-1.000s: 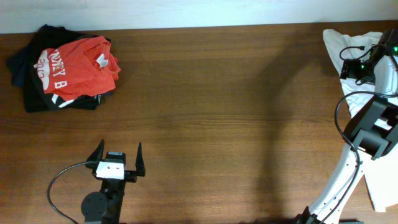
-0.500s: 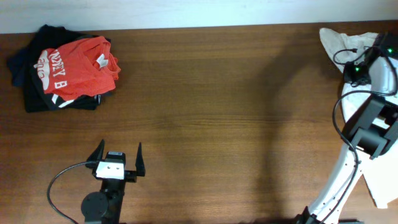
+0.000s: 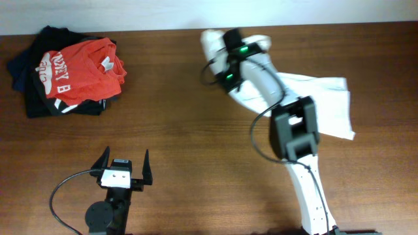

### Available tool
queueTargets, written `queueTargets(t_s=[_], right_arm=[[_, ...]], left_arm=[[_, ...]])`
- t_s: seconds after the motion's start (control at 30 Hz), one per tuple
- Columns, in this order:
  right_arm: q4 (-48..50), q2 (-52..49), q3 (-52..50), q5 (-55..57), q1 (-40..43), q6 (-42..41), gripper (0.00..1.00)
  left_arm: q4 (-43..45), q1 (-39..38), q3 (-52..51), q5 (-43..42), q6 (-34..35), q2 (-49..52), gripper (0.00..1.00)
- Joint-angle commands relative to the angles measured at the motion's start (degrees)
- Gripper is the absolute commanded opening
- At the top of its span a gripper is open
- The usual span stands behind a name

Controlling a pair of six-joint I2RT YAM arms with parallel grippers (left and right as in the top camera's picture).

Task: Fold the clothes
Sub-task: 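Drag the white T-shirt leftward across the table with the right gripper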

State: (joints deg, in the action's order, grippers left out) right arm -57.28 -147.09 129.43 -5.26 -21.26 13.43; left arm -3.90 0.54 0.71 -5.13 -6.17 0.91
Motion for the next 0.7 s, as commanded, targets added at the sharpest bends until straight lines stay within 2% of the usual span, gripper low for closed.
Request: queueTargets(t_s=[0.0, 0.13, 0.23, 0.27, 0.33, 0.37, 0.47, 0.5, 0.53, 0.6, 0.67], right_arm=[[-6.1, -2.47, -2.4, -6.73, -10.8, -6.6, 0.04], [-10.29, -2.4, -2.36, -16.9, -16.44, -12.94, 0.05], [-16.74, -1.49, -2.36, -28.0, -17.33, -12.85, 0.05], [-18.43, -1.01, -2.36, -29.05, -17.75, -11.82, 0.05], [-20.17, 1.03, -2.36, -27.93, -18.62, -10.95, 0.11], [-20.09, 1.88, -2.36, -27.93, -18.64, -10.95, 0.18], [-19.06, 5.95, -2.05, -20.57, -16.09, -15.45, 0.49], [-19.34, 7.3, -1.73, -19.89, -14.53, -15.45, 0.9], [-20.28, 9.31, -1.05, -19.71, -11.93, -15.43, 0.96], [-21.29, 11.98, -0.55, -19.02, -8.0, -15.45, 0.97], [-22.75, 14.75, -0.44, -12.81, -2.16, -16.0, 0.99]], left_arm=[[-0.28, 0.37, -0.2, 0.04, 0.72, -0.28, 0.99], [-0.28, 0.37, -0.2, 0.04, 0.72, -0.28, 0.99], [-0.28, 0.37, -0.2, 0.04, 0.72, -0.28, 0.99], [-0.28, 0.37, -0.2, 0.04, 0.72, -0.28, 0.99], [-0.28, 0.37, -0.2, 0.04, 0.72, -0.28, 0.99], [-0.28, 0.39, -0.2, 0.04, 0.72, -0.28, 0.99], [-0.28, 0.37, -0.2, 0.04, 0.72, -0.28, 0.99], [-0.28, 0.37, -0.2, 0.04, 0.72, -0.28, 0.99], [-0.28, 0.37, -0.2, 0.04, 0.72, -0.28, 0.99], [-0.28, 0.37, -0.2, 0.04, 0.72, -0.28, 0.99], [-0.28, 0.37, -0.2, 0.04, 0.72, -0.28, 0.99]])
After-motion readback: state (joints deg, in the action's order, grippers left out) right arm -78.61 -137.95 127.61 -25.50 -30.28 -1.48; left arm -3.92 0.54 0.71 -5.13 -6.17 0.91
